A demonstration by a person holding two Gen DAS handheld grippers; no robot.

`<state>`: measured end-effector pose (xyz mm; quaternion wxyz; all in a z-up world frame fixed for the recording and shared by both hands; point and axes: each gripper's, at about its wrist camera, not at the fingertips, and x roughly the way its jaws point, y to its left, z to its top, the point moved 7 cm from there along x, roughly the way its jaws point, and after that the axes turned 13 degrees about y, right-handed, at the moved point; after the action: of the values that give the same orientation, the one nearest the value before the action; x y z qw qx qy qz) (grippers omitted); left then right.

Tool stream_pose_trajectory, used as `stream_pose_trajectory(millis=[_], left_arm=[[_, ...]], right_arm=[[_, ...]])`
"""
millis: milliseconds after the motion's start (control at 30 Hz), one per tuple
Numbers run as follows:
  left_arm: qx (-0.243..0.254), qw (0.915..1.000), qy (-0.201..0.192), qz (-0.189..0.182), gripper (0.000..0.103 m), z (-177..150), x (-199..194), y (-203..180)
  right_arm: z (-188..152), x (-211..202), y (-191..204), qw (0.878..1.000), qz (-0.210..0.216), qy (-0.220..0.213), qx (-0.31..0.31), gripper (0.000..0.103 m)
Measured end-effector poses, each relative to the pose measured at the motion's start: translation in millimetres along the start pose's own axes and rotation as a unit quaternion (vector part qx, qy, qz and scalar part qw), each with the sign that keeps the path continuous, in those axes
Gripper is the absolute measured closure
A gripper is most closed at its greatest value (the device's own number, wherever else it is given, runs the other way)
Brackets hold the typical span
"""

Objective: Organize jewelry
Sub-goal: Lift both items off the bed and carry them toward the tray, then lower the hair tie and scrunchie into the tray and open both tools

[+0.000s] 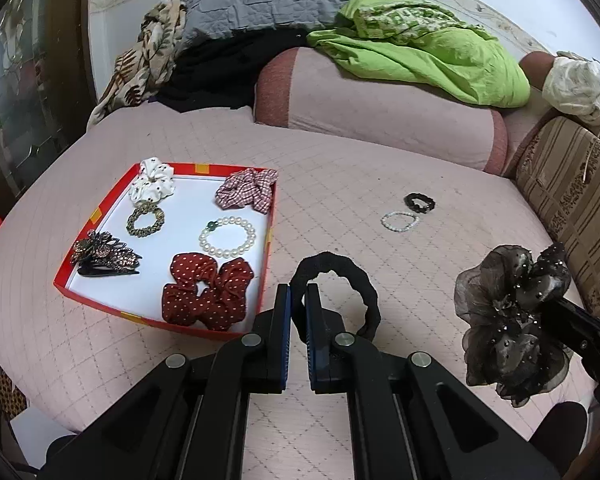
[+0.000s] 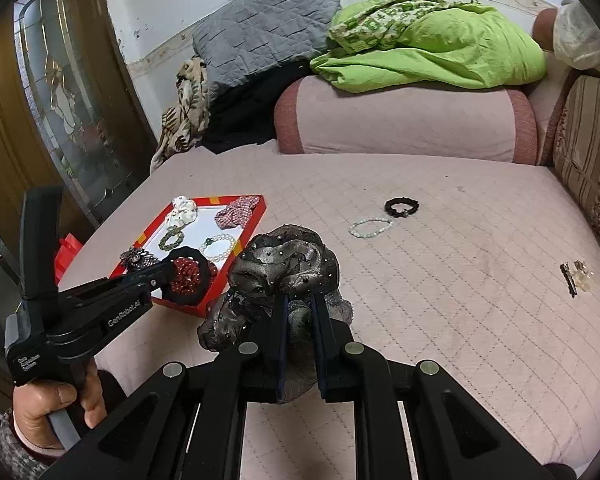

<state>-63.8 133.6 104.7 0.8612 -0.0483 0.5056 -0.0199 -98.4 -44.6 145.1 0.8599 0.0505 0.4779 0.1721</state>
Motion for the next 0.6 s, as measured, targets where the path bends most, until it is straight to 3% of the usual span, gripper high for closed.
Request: stream_pose_trajectory(millis=[600], left_arm=[[-0.05, 0.9984, 0.022, 0.017, 0.097, 3.3, 30.3, 56.4]], right_arm=[[14.3, 34.3, 37.9, 0.999, 0.011, 0.033, -0.04, 0.09]])
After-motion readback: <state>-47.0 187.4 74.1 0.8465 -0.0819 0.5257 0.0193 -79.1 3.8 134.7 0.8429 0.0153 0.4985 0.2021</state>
